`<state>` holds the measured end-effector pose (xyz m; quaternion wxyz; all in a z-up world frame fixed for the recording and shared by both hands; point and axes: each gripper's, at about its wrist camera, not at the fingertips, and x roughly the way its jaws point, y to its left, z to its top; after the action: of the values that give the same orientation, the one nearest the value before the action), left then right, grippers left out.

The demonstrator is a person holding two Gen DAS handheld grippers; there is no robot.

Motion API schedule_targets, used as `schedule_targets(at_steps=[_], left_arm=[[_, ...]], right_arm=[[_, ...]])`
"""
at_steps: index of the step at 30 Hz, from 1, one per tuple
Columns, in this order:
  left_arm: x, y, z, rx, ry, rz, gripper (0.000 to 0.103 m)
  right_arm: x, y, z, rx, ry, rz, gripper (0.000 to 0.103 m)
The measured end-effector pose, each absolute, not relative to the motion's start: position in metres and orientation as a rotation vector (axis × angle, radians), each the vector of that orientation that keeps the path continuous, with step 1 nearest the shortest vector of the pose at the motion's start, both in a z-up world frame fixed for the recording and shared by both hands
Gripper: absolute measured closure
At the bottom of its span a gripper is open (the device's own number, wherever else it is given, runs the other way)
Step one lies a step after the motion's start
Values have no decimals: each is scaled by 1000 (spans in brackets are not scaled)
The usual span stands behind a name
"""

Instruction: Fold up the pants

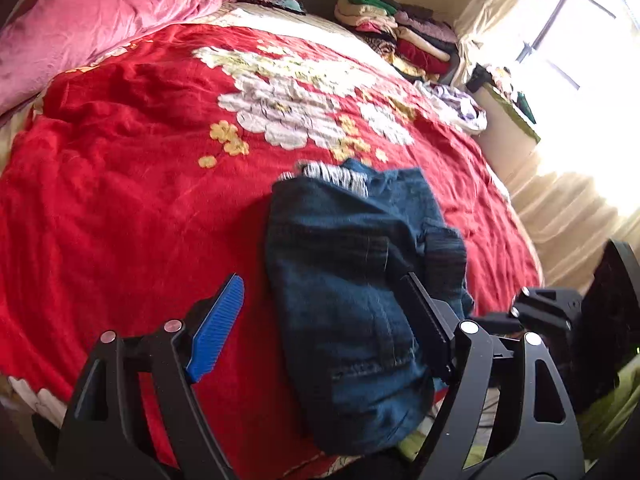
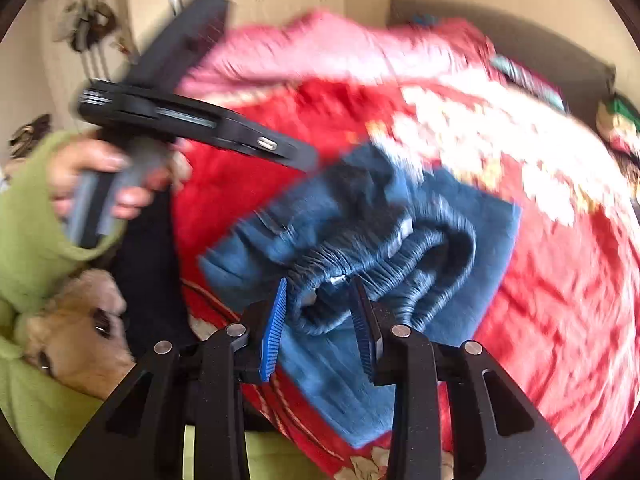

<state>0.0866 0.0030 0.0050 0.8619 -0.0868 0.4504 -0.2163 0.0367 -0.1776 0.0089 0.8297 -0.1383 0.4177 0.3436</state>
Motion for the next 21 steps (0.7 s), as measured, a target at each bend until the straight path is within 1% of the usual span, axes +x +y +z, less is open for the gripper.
schedule_targets(at_steps=[2, 7, 8, 9, 11, 12, 14, 16, 18, 21], left_arm=[[85, -4, -8, -147, 973, -443, 31], [84, -13, -23, -115, 1006, -439, 30], [83, -14, -22, -113, 1001, -439, 30], [82, -14, -18, -110, 991, -438, 30], [77, -13, -10, -102, 967, -437, 28], [76, -13, -5, -97, 955, -430, 24], [71, -13, 3, -93, 934, -424, 24], [67, -13, 10, -91, 922, -420, 23], [64, -12, 17, -90, 905, -414, 19], [60, -11, 27, -86, 881, -404, 18]], right_arm=[[45, -180, -2, -268, 930, 713, 69], [44, -181, -6, -241, 924, 711, 66], [43, -180, -5, -244, 918, 714, 64], [42, -182, -1, -236, 910, 721, 55], [40, -186, 9, -206, 874, 725, 44], [38, -189, 15, -195, 852, 722, 43], [37, -194, 25, -184, 818, 714, 42], [35, -198, 37, -180, 781, 697, 38], [34, -202, 46, -173, 751, 677, 30], [33, -208, 58, -167, 711, 643, 27]])
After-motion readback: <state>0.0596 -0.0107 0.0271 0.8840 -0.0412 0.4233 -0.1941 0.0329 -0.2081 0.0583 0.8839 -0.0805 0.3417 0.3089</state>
